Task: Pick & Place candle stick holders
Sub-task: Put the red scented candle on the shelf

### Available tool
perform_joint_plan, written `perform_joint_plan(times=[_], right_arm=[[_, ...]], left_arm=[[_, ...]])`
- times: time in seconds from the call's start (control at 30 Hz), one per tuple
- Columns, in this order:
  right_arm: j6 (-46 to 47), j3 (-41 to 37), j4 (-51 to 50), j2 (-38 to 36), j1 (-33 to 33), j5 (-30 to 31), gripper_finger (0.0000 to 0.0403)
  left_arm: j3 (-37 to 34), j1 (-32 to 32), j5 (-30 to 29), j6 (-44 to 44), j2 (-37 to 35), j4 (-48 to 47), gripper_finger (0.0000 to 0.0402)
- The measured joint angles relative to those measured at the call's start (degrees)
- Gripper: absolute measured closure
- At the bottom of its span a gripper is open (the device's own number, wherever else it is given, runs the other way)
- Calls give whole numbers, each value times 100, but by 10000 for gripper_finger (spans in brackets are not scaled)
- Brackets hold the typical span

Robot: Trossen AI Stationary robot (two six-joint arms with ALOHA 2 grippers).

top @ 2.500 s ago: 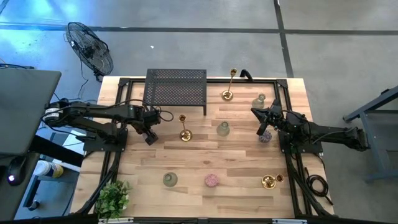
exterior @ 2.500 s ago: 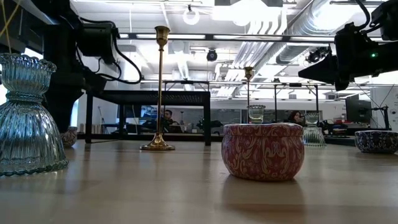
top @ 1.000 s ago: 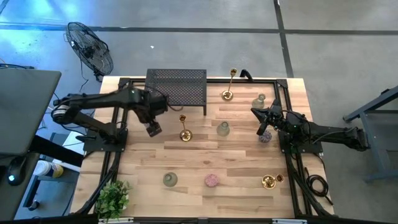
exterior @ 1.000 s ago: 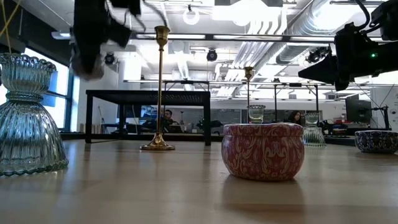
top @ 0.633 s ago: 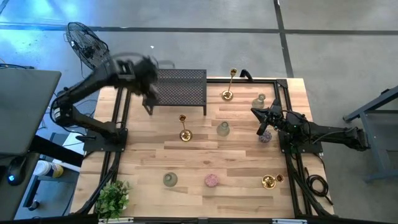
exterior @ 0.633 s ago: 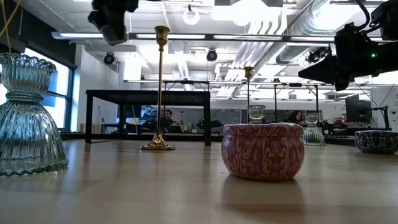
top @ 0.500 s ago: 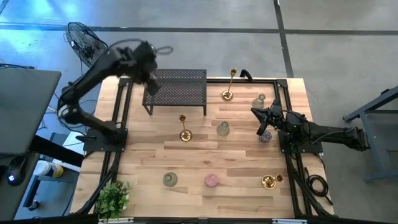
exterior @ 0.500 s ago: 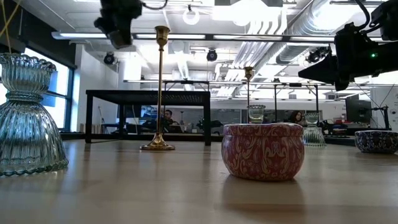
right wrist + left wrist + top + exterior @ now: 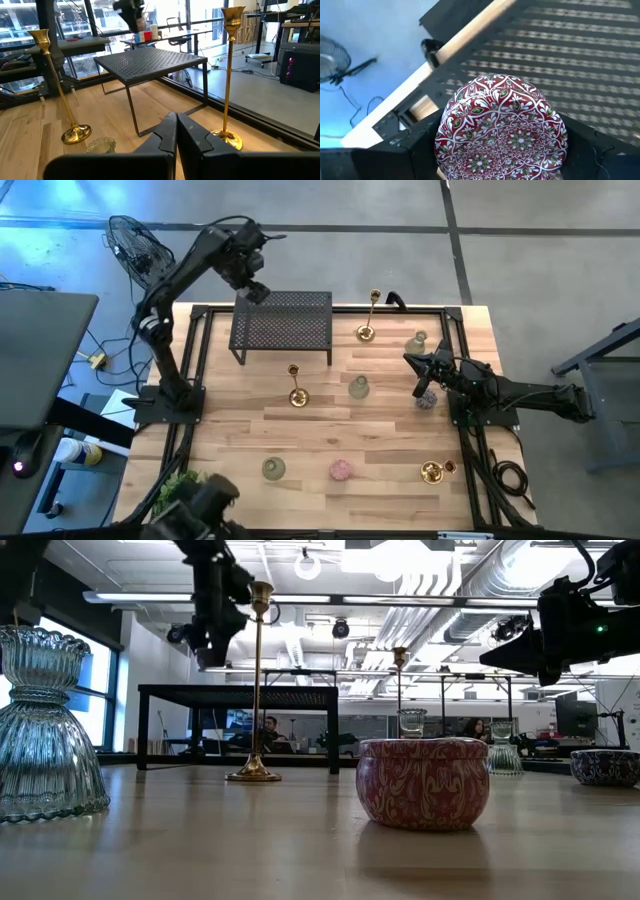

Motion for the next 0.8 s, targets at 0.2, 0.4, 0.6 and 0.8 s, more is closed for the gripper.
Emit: perform_joint_plan(times=[0.2, 0.4, 0.6, 0.8], right_arm=[[0, 0, -1, 0, 2, 0, 402], [0, 0, 0, 0, 0, 0, 402], [0, 0, 0, 0, 0, 0, 402], [0, 0, 0, 0, 1, 0, 402]], left_arm=[[0, 297, -5, 14, 222, 126, 108], [-2, 344, 80, 138, 328, 347, 108], [-18, 370, 99, 135, 454, 350, 108], [-317, 446, 95, 151, 455, 584, 108]])
